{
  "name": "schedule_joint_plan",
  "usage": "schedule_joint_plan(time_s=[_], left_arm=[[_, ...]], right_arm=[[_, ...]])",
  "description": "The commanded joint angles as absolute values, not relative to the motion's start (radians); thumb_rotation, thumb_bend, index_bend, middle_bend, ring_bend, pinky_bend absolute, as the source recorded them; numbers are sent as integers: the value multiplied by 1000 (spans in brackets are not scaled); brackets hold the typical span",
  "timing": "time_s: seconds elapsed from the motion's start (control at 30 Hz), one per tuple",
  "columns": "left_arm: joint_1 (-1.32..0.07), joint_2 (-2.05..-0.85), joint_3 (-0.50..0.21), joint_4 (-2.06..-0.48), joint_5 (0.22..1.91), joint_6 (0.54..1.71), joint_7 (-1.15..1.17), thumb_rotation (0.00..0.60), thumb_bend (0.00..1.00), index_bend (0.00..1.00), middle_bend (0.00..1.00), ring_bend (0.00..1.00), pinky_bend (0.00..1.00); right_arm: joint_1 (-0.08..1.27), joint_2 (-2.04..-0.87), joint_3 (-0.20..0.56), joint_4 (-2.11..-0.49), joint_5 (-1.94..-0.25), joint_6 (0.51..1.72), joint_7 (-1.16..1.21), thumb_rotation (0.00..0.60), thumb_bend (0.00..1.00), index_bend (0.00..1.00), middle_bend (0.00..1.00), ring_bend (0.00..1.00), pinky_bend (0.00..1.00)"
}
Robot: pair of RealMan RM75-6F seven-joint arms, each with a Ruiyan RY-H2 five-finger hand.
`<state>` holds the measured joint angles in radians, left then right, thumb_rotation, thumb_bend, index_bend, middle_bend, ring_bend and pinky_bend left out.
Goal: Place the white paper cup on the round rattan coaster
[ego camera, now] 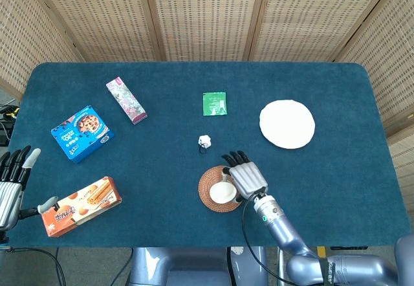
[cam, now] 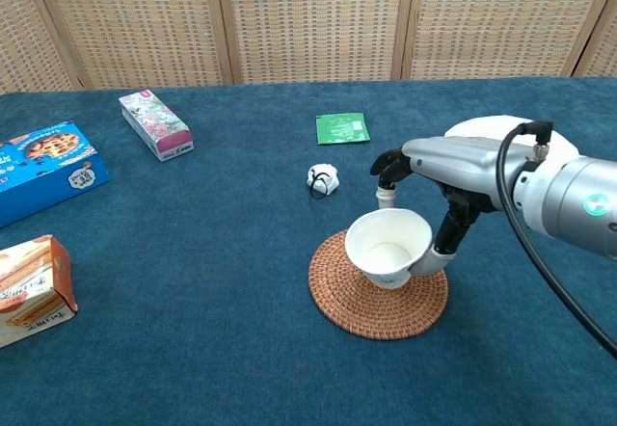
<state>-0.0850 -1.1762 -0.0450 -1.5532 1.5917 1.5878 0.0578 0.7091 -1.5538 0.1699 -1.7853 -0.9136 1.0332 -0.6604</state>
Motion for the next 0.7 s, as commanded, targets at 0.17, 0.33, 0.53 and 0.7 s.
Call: schedule_joint_plan(time_s=[0.17,0.33,0.53,0.7], left_arm=[[-85,-1179,-43,-1553,1596,1589,65,0,78,0,0,0,0],[-85,-1180,-42,-1554,1597,1588,67,0,79,0,0,0,0],[-85,-1179,-43,-1553,1596,1588,63,0,78,0,0,0,0],[-86,-1181,-40,-1555,1599,1585,71,0,78,0,0,0,0]], right_arm=[[713,-1553,158,-1782,-921,1054,-652,600,33,220,0,0,13],[704,-1540,148,-1785,-944,1093,-653,600,32,96,0,0,13],[648,-1464,105,-1805,-1006,1170,-638,600,33,76,0,0,13],[551,-1365,38,-1808,-1112,1267,-563,600,32,65,0,0,13]])
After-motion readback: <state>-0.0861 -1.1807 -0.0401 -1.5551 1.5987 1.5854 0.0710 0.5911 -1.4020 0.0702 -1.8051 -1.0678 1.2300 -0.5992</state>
